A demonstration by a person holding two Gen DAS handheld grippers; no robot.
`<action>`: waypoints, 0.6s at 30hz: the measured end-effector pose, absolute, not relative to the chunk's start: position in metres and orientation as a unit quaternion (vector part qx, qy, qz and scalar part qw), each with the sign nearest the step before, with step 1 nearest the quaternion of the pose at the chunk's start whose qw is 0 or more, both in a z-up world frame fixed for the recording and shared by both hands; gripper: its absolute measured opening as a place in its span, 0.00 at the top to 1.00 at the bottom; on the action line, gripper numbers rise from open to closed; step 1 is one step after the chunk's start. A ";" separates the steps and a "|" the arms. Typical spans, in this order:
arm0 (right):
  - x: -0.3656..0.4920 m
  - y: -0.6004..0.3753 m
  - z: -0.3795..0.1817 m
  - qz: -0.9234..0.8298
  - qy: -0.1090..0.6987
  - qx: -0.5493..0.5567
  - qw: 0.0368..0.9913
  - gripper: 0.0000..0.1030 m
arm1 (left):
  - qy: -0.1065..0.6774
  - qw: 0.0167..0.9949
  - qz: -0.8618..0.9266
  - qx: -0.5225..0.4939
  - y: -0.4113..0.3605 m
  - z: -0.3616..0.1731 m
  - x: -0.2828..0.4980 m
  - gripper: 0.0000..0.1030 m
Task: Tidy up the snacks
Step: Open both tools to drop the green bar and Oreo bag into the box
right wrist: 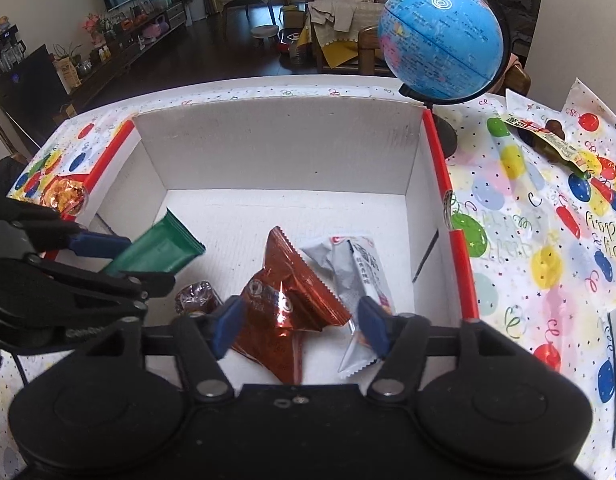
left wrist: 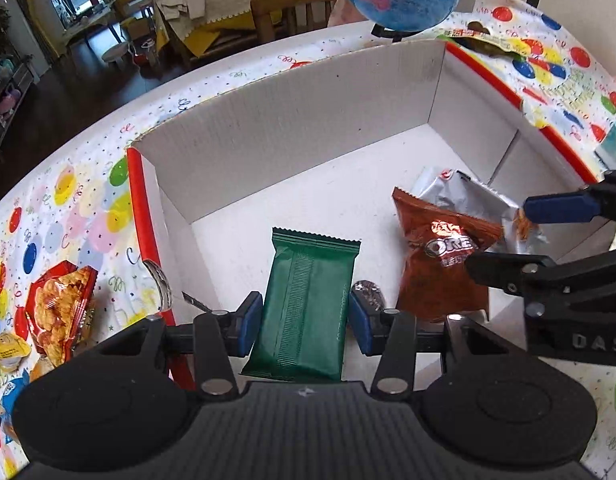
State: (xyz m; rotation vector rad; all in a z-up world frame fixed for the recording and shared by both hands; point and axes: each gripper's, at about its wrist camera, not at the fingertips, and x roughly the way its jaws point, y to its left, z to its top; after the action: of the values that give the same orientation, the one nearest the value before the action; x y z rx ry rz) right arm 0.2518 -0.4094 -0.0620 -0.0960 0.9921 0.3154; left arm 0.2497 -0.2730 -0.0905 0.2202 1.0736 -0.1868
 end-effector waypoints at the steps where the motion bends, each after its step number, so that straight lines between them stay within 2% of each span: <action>1: 0.251 -0.410 -0.062 0.151 0.474 -0.045 0.866 0.37 | 0.509 0.850 -0.089 0.104 -0.273 -0.090 0.249 0.55; 11: 0.238 -0.418 -0.047 0.159 0.459 -0.030 0.874 0.25 | 0.507 0.854 -0.088 0.074 -0.265 -0.078 0.241 0.52; 16: 0.228 -0.420 -0.032 0.167 0.444 -0.019 0.880 0.21 | 0.492 0.864 -0.088 0.056 -0.260 -0.060 0.227 0.38; 18: 0.224 -0.420 -0.025 0.171 0.438 -0.015 0.882 0.20 | 0.487 0.868 -0.087 0.047 -0.257 -0.053 0.222 0.37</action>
State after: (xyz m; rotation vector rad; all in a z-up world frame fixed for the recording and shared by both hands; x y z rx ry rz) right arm 0.2241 -0.4200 -0.0253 -0.0304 0.9123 0.3561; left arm 0.2223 -0.2571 -0.0532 0.0989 1.0196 -0.1827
